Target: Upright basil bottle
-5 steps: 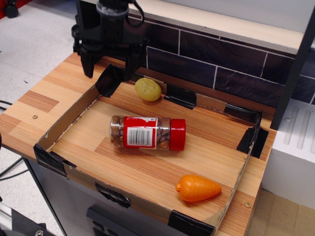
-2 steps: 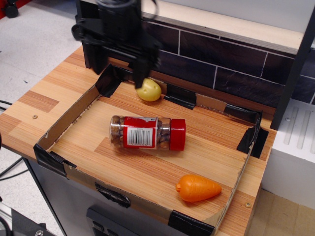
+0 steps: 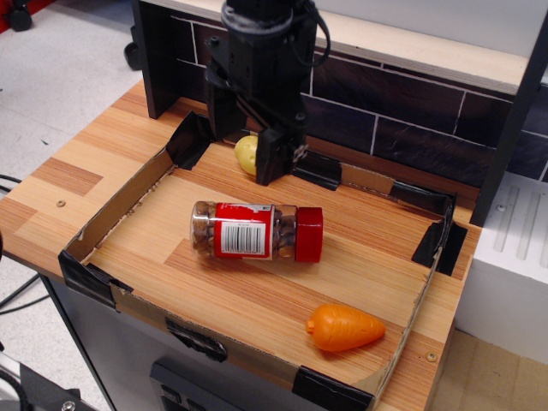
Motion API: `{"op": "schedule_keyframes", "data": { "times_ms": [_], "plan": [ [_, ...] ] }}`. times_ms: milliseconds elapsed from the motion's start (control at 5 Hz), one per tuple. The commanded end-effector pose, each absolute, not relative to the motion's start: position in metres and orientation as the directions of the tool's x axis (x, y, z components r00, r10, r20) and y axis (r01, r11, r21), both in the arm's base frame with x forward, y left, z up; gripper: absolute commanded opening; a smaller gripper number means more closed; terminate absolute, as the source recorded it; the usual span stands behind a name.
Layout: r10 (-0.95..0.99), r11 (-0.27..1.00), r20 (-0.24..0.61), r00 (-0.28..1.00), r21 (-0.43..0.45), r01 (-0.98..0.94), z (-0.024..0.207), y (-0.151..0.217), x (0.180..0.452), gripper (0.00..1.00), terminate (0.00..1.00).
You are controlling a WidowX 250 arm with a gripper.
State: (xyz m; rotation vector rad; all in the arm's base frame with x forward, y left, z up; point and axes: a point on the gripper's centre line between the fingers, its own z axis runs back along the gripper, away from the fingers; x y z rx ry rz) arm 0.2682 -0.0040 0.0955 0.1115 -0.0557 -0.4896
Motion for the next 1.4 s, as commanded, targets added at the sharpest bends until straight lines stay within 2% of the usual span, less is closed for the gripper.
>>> {"op": "schedule_keyframes", "data": {
  "times_ms": [0, 200, 400, 1200],
  "plan": [
    [-0.693, 0.721, 0.054, 0.719, 0.090, 0.687, 0.100, -0.008, 0.273, 1.00, 0.00],
    [-0.731, 0.682, 0.089, 0.676, 0.092, 0.726, 0.092, -0.018, 0.276, 1.00, 0.00],
    [-0.706, 0.708, 0.139, 0.694, 0.102, 0.699, 0.078, -0.026, 0.280, 1.00, 0.00],
    [-0.720, 0.689, 0.042, 0.693, 0.157, 0.707, 0.023, -0.033, 0.286, 1.00, 0.00]
  ]
}}
